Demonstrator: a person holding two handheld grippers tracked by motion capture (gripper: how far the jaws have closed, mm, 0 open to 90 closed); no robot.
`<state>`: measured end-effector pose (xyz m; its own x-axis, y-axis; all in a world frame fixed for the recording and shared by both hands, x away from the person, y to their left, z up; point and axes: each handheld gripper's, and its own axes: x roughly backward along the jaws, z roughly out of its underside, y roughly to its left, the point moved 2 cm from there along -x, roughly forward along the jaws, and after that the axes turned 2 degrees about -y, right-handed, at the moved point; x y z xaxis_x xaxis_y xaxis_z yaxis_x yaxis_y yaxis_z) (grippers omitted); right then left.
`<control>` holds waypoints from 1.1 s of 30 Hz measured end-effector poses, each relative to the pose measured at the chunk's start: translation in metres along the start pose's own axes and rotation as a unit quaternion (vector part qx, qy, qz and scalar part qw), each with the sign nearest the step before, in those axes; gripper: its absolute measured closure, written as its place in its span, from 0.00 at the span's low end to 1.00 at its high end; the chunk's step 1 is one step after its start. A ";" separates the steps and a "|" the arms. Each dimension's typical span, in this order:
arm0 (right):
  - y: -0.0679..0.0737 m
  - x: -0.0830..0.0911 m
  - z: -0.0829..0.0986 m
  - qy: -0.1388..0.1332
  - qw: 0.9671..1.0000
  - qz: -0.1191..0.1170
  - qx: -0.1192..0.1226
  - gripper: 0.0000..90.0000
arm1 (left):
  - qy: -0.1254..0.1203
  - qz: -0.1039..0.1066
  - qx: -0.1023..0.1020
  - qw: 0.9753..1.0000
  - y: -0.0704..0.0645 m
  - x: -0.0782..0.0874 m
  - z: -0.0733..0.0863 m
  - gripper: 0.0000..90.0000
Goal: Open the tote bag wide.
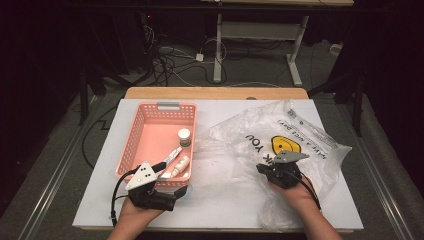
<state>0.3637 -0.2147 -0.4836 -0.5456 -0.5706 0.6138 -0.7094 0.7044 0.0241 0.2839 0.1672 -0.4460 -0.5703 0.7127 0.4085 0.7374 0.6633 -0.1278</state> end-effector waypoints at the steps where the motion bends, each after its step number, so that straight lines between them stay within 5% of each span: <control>1: 0.000 0.001 0.000 -0.002 1.000 0.001 0.000 0.99 | 0.000 0.000 0.000 1.000 0.000 0.000 0.000 0.00; 14: -0.005 0.016 -0.008 -0.055 0.998 0.012 -0.006 1.00 | -0.002 -0.002 0.001 1.000 0.000 0.000 0.000 0.00; 33: -0.010 0.042 -0.026 -0.125 0.991 0.032 -0.016 1.00 | -0.002 -0.010 0.002 1.000 0.003 0.001 0.000 0.00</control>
<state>0.3598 -0.2348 -0.4375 -0.6861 -0.6080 0.3995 -0.6568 0.7539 0.0193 0.2858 0.1696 -0.4462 -0.5854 0.7006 0.4081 0.7245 0.6779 -0.1245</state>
